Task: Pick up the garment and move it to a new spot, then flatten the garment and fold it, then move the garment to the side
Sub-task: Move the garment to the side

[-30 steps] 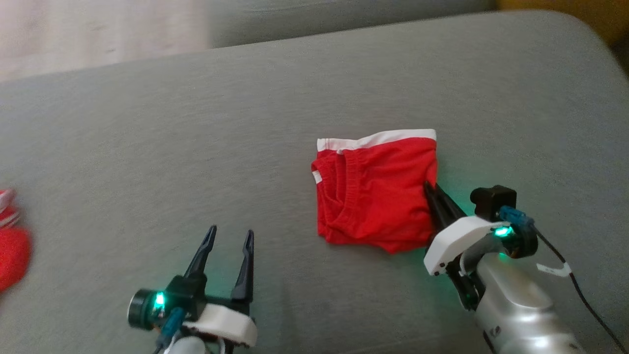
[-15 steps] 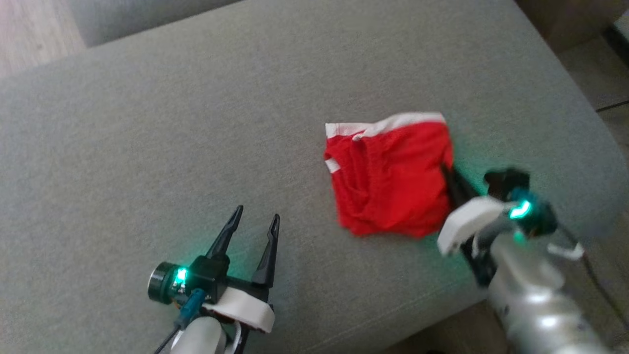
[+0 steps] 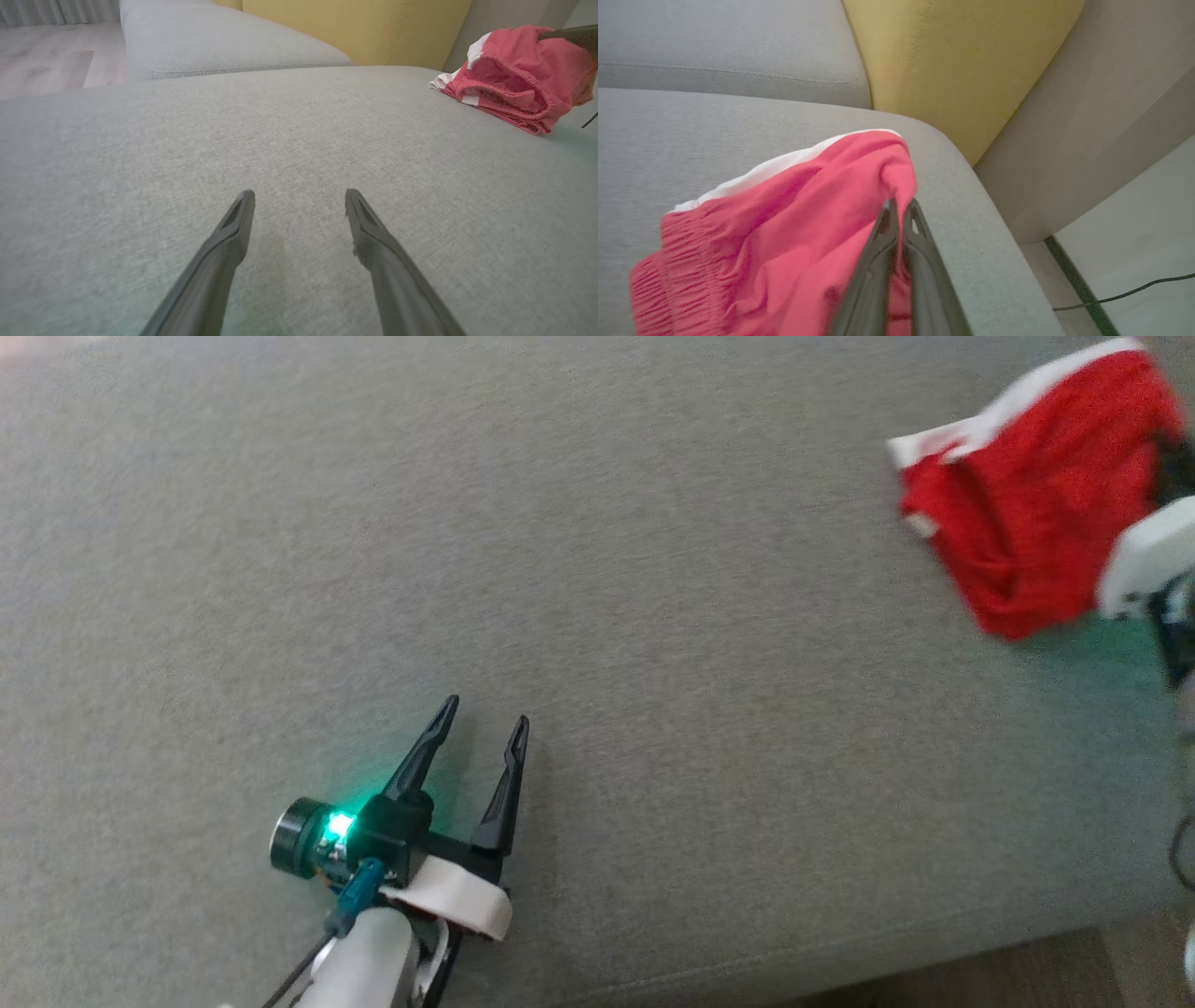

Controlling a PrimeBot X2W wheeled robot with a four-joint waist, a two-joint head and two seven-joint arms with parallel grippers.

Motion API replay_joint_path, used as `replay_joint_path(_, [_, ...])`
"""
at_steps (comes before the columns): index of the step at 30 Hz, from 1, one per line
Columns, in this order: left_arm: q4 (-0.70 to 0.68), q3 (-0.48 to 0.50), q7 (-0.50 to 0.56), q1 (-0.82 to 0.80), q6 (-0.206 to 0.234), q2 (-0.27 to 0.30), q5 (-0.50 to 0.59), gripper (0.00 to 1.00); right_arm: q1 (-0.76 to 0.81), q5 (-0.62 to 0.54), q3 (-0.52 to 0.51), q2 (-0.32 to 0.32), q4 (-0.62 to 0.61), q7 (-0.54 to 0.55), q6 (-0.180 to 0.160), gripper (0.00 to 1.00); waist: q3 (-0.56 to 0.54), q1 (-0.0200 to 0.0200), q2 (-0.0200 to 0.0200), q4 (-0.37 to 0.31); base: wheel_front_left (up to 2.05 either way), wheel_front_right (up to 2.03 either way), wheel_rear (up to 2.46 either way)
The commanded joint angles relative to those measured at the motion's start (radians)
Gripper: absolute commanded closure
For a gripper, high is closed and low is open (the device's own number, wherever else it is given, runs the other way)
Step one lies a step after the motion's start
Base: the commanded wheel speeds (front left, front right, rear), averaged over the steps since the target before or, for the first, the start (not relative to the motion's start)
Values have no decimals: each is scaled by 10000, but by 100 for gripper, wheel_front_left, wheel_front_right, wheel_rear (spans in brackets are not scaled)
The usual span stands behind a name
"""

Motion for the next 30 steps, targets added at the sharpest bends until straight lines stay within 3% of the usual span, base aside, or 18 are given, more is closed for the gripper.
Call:
replay_joint_path(1, [-358, 315, -53, -273, -62, 30, 100, 0, -267, -526, -480, -266, -427, 140, -7, 100, 359, -1, 0, 445, 0, 0, 0])
replay_joint_path(6, [-543, 408, -53, -328, -85, 27, 147, 0, -124, -1902, -2251, -355, -1096, 489, -7, 100, 532, -1, 0, 608, 0, 0, 0])
replay_joint_path(11, [-551, 444, -53, -339, -102, 26, 169, 0, -121, -2661, -3179, -97, -1458, 498, -7, 100, 604, -1, 0, 579, 0, 0, 0])
replay_joint_path(17, [-429, 565, -53, -414, -174, 25, 182, 0, -256, -3397, -3858, 168, -1493, 328, -7, 100, 611, -1, 0, 493, 0, 0, 0])
replay_joint_path(27, [-321, 586, -53, -401, -142, 25, 76, 0, -419, -4018, -4590, -77, -1200, -49, -7, 100, 485, -1, 0, 585, 0, 0, 0])
replay_joint_path(28, [-303, 595, -53, -389, -134, 25, 70, 0, -425, -4056, -4660, -95, -1183, -70, -7, 93, 460, -1, 0, 600, 0, 0, 0])
replay_joint_path(29, [-285, 605, -53, -376, -118, 25, 56, 0, -431, -4093, -4728, -113, -1165, -79, -7, 55, 439, -1, 0, 614, 0, 0, 0])
replay_joint_path(30, [-278, 610, -53, -370, -103, 25, 46, 0, -436, -4127, -4792, -132, -1170, -118, -7, 24, 414, -1, 0, 631, 0, 0, 0])
